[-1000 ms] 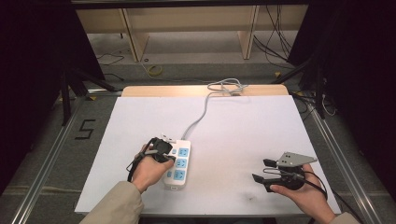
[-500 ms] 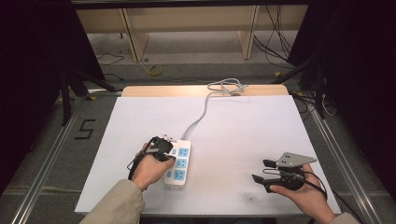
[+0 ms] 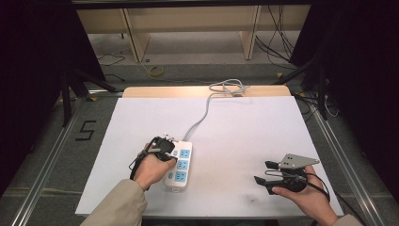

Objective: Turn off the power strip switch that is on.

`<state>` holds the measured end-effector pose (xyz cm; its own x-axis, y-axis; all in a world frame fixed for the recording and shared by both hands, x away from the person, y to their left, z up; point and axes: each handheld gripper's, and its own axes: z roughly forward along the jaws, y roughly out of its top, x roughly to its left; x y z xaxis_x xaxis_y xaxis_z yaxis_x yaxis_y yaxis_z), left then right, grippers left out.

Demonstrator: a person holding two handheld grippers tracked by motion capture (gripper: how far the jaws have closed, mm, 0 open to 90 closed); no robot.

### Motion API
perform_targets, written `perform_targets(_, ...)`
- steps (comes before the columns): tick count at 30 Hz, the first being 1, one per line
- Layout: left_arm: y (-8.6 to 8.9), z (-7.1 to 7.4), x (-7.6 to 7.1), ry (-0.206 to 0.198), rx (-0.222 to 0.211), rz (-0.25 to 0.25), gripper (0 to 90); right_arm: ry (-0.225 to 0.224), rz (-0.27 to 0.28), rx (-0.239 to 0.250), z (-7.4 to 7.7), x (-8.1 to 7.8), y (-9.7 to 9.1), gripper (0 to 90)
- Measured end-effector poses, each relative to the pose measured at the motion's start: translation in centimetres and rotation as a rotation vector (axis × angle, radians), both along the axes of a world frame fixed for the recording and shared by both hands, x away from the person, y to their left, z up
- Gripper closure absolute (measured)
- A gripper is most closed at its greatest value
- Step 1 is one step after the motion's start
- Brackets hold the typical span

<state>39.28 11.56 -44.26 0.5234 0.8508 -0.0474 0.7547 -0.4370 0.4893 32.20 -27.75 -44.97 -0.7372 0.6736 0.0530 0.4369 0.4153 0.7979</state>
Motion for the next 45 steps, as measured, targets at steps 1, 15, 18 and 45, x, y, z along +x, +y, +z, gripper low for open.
perform_targets(1,0.01,0.0,0.01,0.001,-0.001,0.001,90.0,0.001,0.001,0.0,0.0,-0.02,0.01,28.8)
perform_targets(15,-0.13,0.05,0.14,0.012,0.003,0.008,90.0,0.002,0.007,-0.005,0.02,-0.07,0.05,29.6)
perform_targets(18,-0.18,0.09,0.2,0.016,0.009,0.007,90.0,0.001,0.007,-0.004,0.03,-0.07,0.05,29.6)
perform_targets(45,-0.59,0.1,0.47,-0.005,0.069,0.02,90.0,-0.001,0.006,-0.005,0.03,-0.09,0.03,29.8)
